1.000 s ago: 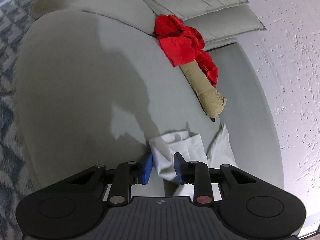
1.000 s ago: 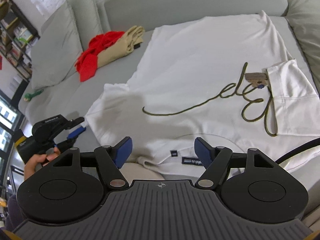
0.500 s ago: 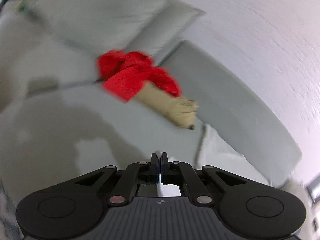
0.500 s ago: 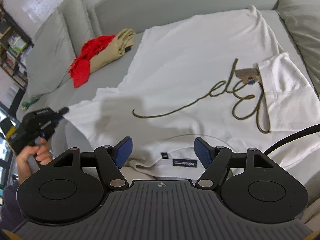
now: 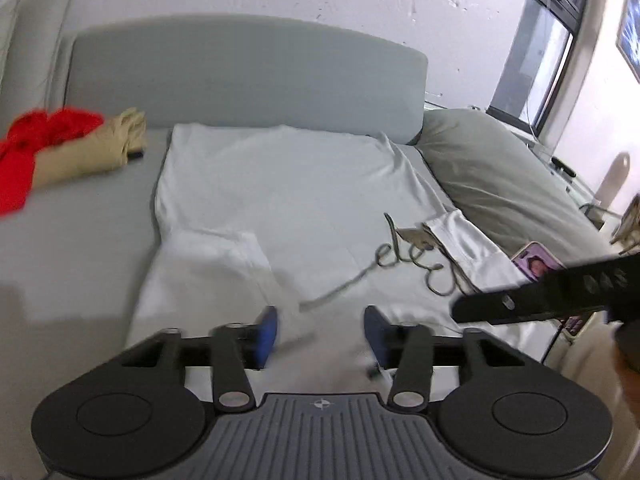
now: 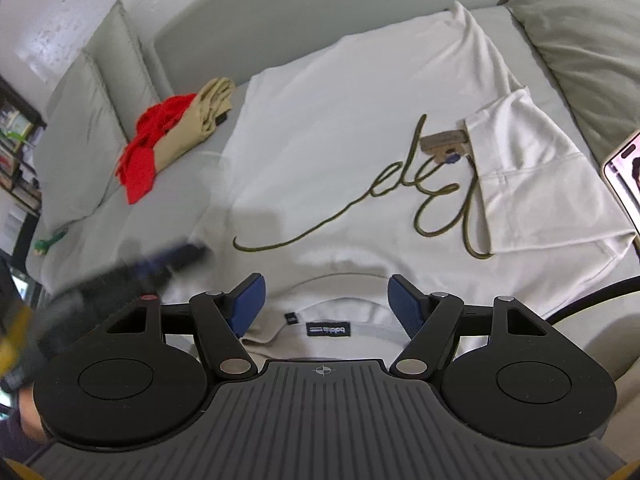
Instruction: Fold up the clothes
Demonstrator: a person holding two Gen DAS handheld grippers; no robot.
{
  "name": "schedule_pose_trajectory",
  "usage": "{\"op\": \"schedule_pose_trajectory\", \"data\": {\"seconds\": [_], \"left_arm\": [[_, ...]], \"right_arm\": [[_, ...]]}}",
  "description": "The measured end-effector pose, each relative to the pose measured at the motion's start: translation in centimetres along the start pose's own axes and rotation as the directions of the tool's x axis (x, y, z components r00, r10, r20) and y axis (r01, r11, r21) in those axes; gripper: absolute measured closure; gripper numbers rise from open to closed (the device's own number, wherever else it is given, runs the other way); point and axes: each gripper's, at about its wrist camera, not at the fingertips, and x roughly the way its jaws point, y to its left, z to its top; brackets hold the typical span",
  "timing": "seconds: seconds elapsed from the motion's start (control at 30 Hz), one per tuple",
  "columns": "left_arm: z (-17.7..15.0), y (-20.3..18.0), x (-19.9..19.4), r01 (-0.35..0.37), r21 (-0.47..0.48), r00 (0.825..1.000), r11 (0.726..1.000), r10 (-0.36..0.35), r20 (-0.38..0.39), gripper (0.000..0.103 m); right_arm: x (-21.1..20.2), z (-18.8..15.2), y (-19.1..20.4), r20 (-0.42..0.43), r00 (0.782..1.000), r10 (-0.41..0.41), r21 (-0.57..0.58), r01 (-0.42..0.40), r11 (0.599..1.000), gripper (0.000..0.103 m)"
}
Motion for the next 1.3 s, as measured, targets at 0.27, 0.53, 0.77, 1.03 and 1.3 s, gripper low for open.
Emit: {"op": "schedule_pose_trajectory", "data": {"seconds": [0.27, 0.53, 0.77, 1.03, 1.3], "left_arm": [[-1.9, 11.6, -4.3, -0.144, -0.553, 0.976, 0.821, 0.210, 0.059, 0.059], [-2.3, 14.2, 0.8, -0.073, -0.587, 0.997, 0.806, 0.059, -0.044, 0.067], [-2.2, 14.4, 0.7, -0.055, -0.627, 0.998, 0.777, 0.045, -0.032, 0.103], [-3.4, 14.4, -0.5, -0.122, -0.658, 0.990, 0.743, 0.134, -0.033, 0.090], [-0.6, 7.6, -1.5, -0.178, -0.388, 0.978, 0.904, 0.208, 0.036, 0.084]], "right_arm": [[0.8, 0.4, -0.9, -0.015, 1.000, 0.015, 0.029, -0.014, 0.999, 0.031], [0.7, 0.0, -0.5, -0.022, 0.999, 0.037, 0.013, -0.037, 0.999, 0.034], [0.2, 0.0, -2.0, -0.019, 0.999, 0.027, 0.054, -0.026, 0.998, 0.034], [0.2, 0.0, -3.1, -0.029, 0.999, 0.025, 0.071, -0.023, 0.997, 0.034], [-1.5, -0.5, -4.2, 0.053, 0.998, -0.025, 0.063, 0.021, 0.998, 0.035]]}}
